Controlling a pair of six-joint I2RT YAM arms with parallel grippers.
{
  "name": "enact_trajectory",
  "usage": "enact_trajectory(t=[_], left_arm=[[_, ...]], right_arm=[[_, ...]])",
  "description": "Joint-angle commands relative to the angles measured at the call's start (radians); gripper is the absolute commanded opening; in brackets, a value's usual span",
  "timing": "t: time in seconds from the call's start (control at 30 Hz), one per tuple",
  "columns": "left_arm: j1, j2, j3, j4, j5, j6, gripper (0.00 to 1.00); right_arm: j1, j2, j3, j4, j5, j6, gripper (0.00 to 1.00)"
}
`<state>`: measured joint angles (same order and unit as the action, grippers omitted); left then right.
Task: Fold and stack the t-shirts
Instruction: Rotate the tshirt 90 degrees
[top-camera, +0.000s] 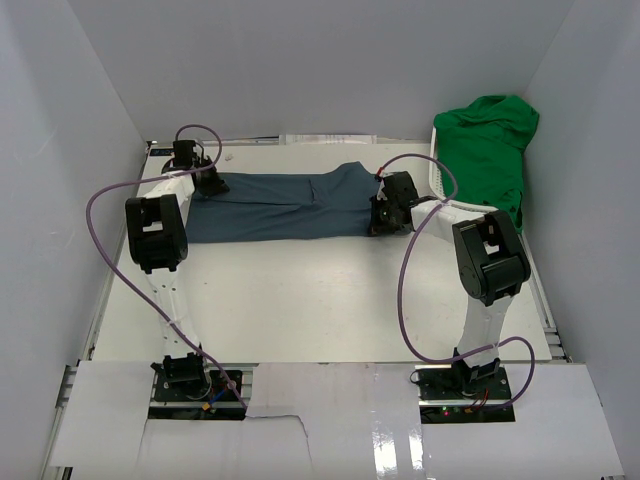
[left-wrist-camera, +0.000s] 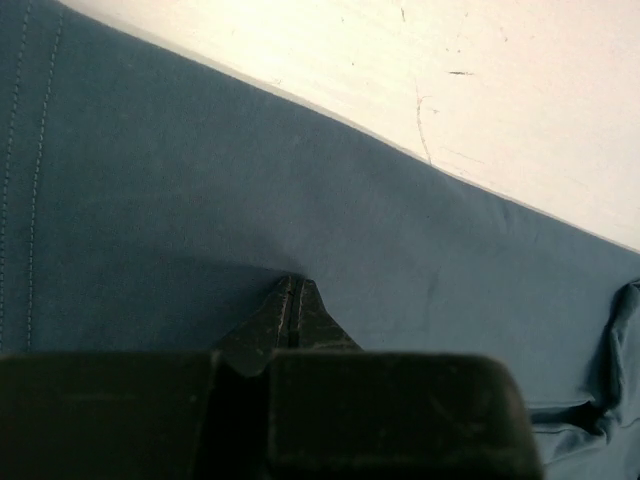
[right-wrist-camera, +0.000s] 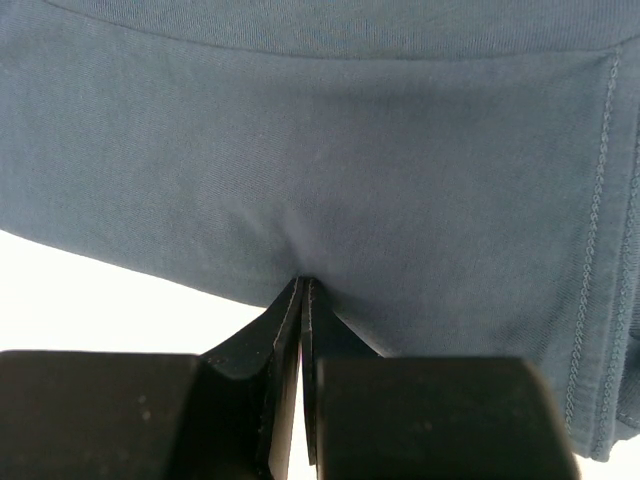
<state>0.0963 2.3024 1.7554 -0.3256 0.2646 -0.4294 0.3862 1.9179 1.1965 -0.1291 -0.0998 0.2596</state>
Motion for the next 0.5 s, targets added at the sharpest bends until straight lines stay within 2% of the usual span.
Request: enact_trajectory(t=[0.0,0.23,0.37,0.47], left_arm=[[0.005,-0.006,-0.016,0.013,-0.014,0.006,0.0],[0.005,-0.006,-0.023,-0.012,-0.062,0.0,0.0],[0.006,-0.008,-0.007,-0.142,-0.139,-0.031,0.0],[0.005,-0.046,-0.062,-0.165,-0.179,-0.046,0.0]], right_arm=[[-0.003,0.027,-0.012,0.005,0.032,0.004,0.08],[-0.015,0.043,0.008,-0.006,0.043,0.009,0.08],[-0.032,0.067,0.035,-0.021,0.038,0.006,0.08],[-0.047,0.098,0.066,-0.033,0.037,0.001,0.08]])
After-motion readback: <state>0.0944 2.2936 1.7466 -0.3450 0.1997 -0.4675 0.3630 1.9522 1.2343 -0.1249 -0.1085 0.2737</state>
